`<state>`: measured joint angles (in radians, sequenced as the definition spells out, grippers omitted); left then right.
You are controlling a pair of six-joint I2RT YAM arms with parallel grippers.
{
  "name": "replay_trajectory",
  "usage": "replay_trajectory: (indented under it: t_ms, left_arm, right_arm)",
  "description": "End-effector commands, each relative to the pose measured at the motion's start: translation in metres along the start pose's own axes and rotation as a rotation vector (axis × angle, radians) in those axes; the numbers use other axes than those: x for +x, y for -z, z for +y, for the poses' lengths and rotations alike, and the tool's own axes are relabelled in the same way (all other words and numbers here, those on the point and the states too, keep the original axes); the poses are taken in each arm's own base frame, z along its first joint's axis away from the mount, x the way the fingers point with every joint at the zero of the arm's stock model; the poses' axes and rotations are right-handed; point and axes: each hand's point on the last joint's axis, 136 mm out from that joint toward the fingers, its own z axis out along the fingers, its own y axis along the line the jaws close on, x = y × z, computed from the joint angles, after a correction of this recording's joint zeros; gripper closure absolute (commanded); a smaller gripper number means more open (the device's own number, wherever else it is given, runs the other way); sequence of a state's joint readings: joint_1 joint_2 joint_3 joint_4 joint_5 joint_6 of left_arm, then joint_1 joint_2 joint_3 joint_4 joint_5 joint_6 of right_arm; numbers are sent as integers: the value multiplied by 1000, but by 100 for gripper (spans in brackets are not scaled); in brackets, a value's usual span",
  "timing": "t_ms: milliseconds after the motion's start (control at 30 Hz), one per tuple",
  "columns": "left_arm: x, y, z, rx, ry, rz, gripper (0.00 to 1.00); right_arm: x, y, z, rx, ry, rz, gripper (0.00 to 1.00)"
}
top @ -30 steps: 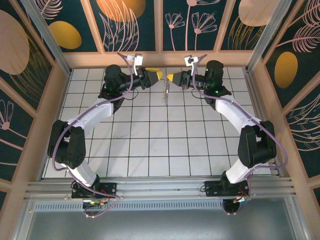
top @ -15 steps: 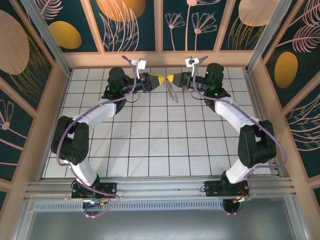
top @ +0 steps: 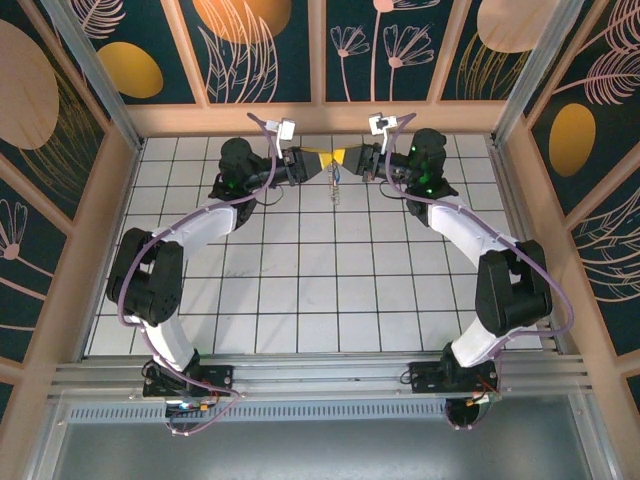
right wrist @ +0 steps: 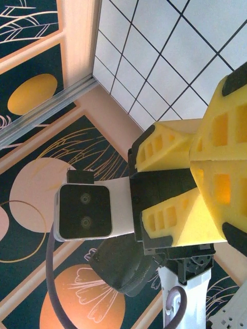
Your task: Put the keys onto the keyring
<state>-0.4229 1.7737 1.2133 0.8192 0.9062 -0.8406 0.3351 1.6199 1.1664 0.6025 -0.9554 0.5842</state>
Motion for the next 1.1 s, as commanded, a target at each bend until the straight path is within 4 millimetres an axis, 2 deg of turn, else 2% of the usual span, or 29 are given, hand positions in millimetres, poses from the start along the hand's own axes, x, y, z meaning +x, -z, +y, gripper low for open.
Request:
replay_trajectory:
  t_ms: [0,167,633,833,933,1067]
  left_arm:
    - [-1,-3,-8,41,-22,-8,70]
    - [2,-6,-10,53,-19,-4,79]
    - [8,-3,-17,67,-15,-7,80]
    - [8,-3,-19,73,-15,-9,83]
    - [8,-4,-20,79,-16,-8,88]
    - [9,-7,-21,84,-14,-6,87]
  right_arm:
    - [-10,3,22,-45,60,-29,100]
    - [-9,4,21,-41,60,-33,100]
    - [-10,6,12,-8,45,-54,100]
    - [-11,6,12,-13,41,-56,100]
    - [-11,6,13,-14,42,-56,100]
    - [-9,5,15,-20,42,-52,100]
